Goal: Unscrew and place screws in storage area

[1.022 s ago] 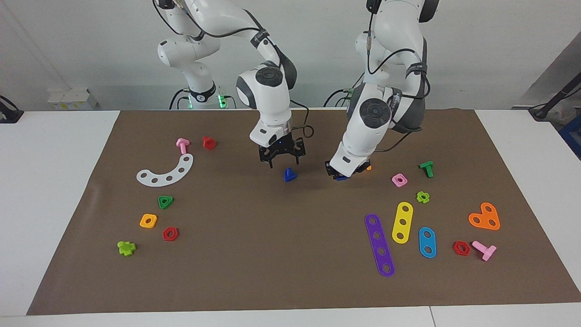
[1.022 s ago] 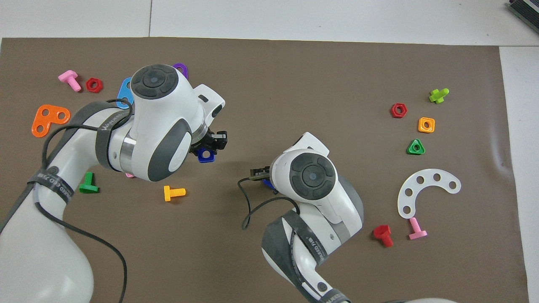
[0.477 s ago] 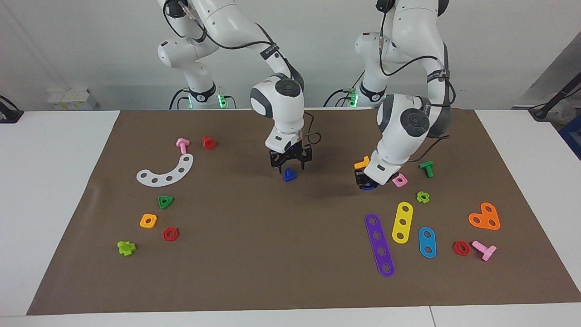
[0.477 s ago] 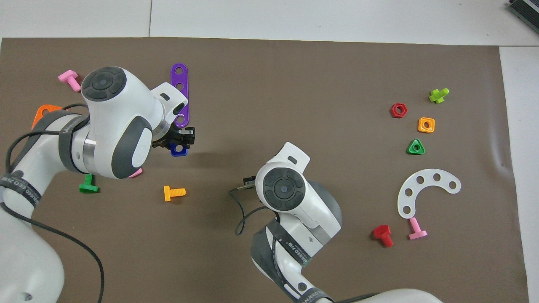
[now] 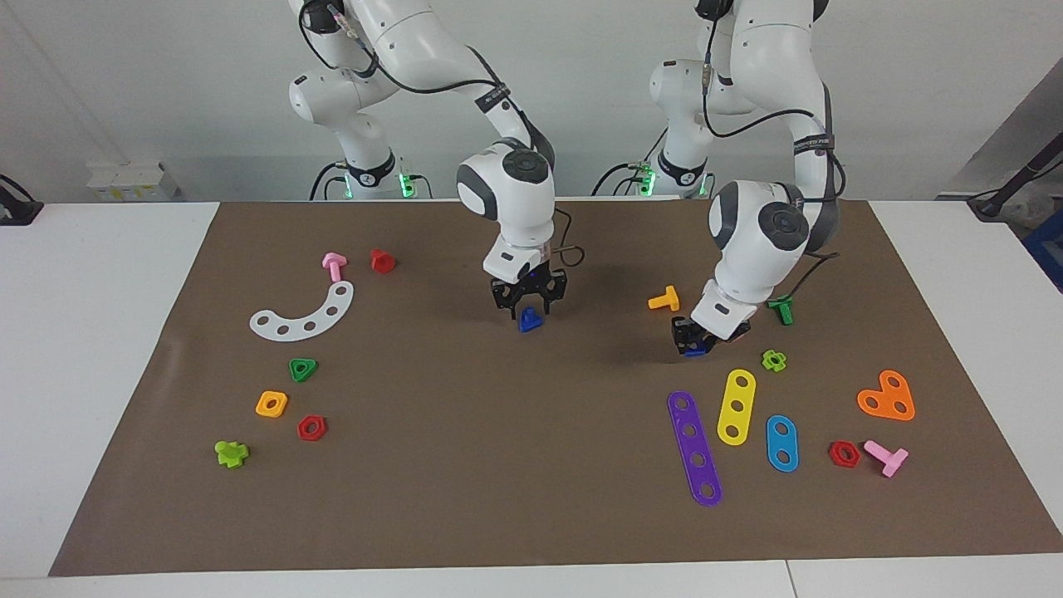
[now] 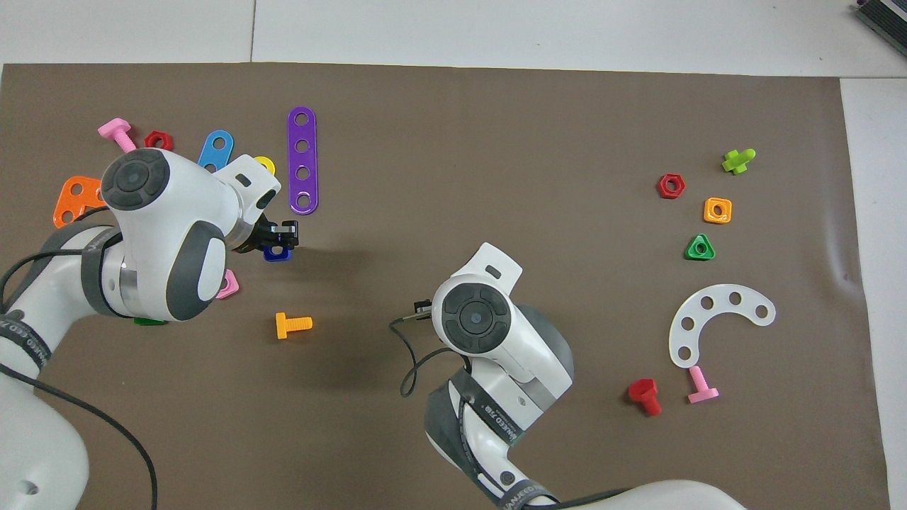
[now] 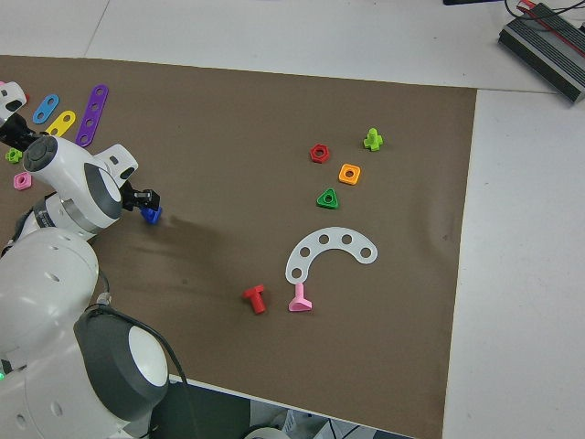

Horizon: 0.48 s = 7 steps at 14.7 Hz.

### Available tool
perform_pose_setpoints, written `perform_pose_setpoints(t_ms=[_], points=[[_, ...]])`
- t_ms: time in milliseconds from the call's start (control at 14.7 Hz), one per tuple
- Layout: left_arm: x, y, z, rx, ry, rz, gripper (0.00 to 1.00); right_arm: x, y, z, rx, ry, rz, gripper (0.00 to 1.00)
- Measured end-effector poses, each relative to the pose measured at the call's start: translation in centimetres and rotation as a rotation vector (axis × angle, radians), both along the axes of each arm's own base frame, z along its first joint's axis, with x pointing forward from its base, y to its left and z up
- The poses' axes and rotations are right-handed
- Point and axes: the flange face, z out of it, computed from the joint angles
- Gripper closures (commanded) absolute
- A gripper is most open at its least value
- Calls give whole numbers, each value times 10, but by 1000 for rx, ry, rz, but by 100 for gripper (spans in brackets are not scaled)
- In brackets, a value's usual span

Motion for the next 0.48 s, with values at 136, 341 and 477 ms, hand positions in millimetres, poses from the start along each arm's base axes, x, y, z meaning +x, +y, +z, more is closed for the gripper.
perform_pose_setpoints(t_ms=[136,341,477], points=[[-6,1,-11,0,-7,-1,100,-1,-1,-1,-6,7,-2,54],[-12,0,-22,1,-13,-6,100,-2,-1,-3,-11,13,-2,77],[-15,-1,-26,0,-15,-10,100,-2,-1,-3,-12,14,-2,98]])
